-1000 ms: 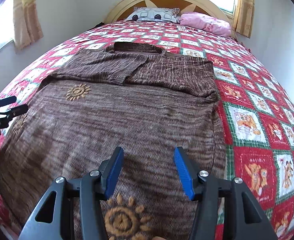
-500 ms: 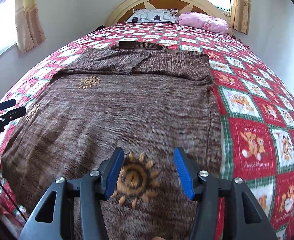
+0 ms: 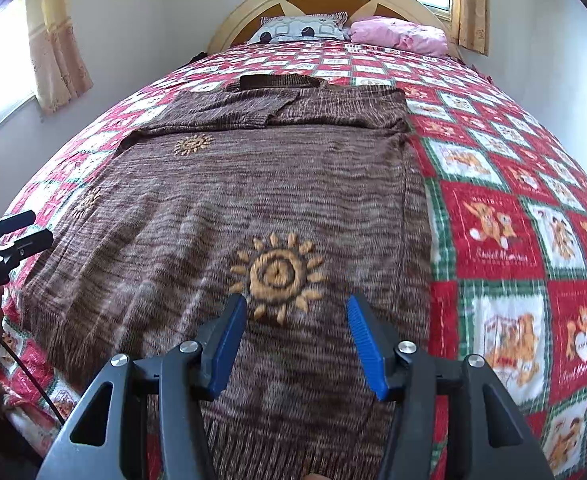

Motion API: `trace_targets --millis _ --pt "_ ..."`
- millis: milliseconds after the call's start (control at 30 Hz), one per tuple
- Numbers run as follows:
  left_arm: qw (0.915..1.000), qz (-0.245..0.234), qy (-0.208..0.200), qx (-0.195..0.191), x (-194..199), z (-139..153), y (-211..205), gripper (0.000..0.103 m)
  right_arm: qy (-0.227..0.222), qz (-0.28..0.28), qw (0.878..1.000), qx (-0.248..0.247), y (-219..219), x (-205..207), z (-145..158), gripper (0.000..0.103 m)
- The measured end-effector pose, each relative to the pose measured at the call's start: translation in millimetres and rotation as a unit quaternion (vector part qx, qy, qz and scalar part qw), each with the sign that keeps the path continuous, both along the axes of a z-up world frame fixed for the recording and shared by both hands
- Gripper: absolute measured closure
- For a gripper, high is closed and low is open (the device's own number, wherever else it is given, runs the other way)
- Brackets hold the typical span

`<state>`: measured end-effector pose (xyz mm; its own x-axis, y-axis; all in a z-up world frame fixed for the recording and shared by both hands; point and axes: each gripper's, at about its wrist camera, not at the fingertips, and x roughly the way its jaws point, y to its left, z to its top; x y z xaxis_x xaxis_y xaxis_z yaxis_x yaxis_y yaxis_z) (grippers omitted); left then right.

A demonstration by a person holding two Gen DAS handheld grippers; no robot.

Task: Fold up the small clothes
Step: 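Move both grippers to the sweater's ribbed hem and grasp it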

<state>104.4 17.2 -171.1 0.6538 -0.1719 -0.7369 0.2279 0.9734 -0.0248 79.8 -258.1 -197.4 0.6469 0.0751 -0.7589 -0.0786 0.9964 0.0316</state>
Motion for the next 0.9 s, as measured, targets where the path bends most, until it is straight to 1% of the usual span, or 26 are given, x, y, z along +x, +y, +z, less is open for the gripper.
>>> trace_targets --millis 200,333,467,567,767,900 --pt "1.0000 -0.002 0.008 -0.001 -11 -3 2 0.000 -0.001 0.001 1.000 0.001 3 -16 -2 0.049" --pt "0.9998 -0.012 0.008 0.013 -20 -5 0 0.000 -0.003 0.000 1.000 0.001 3 -24 -3 0.049" --pt "0.9997 -0.018 0.016 0.007 -28 -6 -1 0.000 -0.002 0.003 1.000 -0.002 4 -31 -5 0.049" --pt "0.9996 -0.022 0.014 0.015 -33 -9 -3 0.000 -0.002 0.004 1.000 -0.002 3 -36 -7 0.049" --pt "0.9993 -0.023 0.025 0.014 -41 -17 -1 0.000 -0.001 0.003 1.000 -0.002 1 -45 -9 0.049" --pt "0.9989 -0.029 0.030 0.023 -46 -24 -4 0.000 -0.002 0.005 1.000 -0.008 2 -51 -10 0.049"
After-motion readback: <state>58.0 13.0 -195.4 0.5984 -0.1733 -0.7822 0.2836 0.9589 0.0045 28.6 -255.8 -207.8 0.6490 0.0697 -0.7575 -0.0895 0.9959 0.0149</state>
